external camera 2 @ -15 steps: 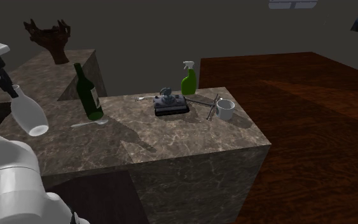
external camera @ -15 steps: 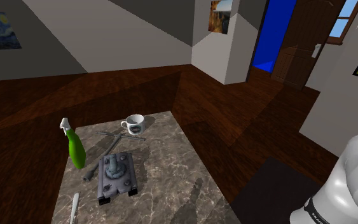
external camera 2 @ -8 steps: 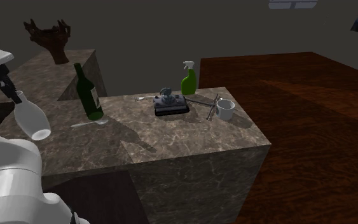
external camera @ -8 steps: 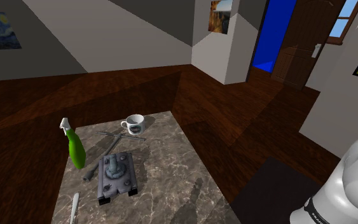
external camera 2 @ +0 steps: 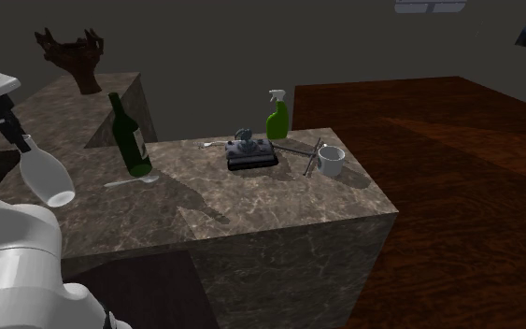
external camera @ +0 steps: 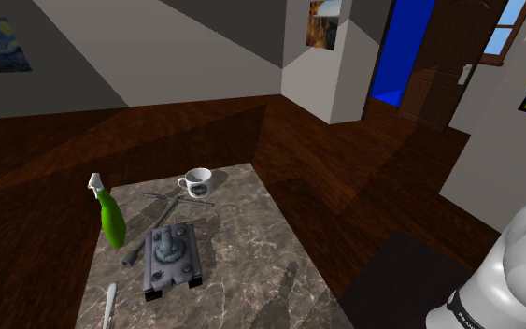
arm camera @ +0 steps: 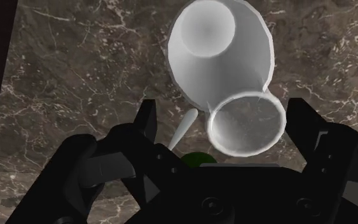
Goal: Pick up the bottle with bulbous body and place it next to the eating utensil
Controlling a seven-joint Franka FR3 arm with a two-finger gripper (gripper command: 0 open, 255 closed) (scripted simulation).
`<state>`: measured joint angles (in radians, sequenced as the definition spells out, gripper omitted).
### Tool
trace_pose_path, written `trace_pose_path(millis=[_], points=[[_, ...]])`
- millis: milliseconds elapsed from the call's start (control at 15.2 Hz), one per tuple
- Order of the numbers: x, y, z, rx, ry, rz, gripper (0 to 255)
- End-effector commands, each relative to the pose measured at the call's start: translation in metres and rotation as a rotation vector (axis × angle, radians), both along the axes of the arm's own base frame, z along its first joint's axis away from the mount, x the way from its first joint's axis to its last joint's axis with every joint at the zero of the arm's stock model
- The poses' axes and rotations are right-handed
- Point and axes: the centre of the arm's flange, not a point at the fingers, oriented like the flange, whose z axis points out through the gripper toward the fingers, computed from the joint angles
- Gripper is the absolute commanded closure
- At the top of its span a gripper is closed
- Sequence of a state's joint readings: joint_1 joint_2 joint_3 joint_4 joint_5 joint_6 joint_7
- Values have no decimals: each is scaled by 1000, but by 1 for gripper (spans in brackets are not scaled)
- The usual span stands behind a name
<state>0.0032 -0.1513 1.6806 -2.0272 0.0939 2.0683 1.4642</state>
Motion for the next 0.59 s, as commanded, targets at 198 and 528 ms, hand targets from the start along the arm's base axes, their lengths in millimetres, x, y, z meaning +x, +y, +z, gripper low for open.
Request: trace_pose_path(millis=[198, 528], points=[[-1, 0, 13, 0, 0, 0, 0], [-3, -2, 50, 0, 0, 0, 0]])
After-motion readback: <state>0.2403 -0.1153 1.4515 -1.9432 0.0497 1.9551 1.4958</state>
